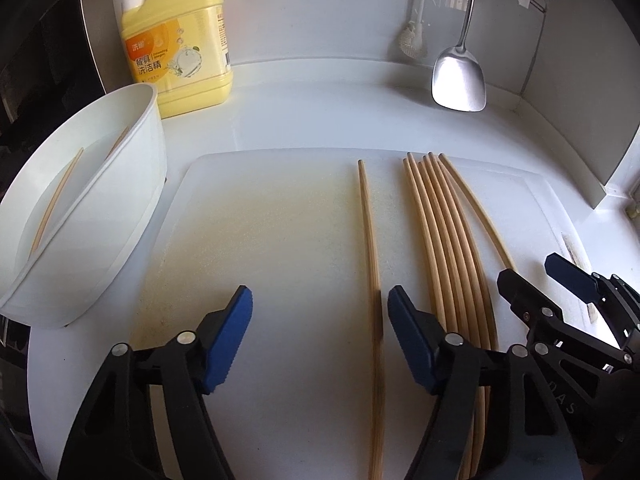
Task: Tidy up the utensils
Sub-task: 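Push one chopstick apart from the bundle with the right tool, then close the right tool on the separated chopstick and lift it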
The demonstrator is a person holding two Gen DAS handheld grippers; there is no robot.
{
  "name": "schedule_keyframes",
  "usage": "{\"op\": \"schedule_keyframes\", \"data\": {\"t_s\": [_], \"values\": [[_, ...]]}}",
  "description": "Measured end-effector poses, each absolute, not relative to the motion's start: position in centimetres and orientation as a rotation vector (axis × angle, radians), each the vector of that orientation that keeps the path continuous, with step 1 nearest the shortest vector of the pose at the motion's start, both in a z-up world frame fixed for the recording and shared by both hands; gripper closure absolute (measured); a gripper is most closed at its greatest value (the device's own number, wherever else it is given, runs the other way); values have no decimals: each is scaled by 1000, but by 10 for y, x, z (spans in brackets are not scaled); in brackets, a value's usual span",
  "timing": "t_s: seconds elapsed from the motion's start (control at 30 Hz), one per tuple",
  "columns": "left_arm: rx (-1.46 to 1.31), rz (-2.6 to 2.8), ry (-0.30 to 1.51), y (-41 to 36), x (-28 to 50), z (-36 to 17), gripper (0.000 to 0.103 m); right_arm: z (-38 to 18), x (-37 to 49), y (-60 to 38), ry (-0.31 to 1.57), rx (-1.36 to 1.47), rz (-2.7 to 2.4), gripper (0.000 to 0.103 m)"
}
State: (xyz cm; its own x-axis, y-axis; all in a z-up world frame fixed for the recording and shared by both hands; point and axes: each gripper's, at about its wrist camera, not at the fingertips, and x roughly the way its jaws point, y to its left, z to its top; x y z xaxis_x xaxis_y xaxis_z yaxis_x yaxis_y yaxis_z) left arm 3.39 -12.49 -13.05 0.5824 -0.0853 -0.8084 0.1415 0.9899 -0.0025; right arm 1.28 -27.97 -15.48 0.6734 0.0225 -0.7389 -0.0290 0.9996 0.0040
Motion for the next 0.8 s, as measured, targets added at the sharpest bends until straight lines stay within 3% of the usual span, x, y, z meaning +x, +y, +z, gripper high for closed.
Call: {"op": "schedule_keyframes", "data": {"t_s": [0.2, 0.3, 0.43, 0.8], "values": [[93, -167, 924, -134, 27, -128, 72, -153, 10, -268, 820, -53, 73, 73], [96, -182, 937, -136, 27, -127, 91, -151, 11, -270, 828, -49, 76, 96], [67, -191, 958, -132, 29, -127, 96, -150, 10, -274, 836, -21, 82, 96], [2, -212, 997, -120, 19, -109, 96, -132, -7, -285, 833, 92, 100, 97]]}}
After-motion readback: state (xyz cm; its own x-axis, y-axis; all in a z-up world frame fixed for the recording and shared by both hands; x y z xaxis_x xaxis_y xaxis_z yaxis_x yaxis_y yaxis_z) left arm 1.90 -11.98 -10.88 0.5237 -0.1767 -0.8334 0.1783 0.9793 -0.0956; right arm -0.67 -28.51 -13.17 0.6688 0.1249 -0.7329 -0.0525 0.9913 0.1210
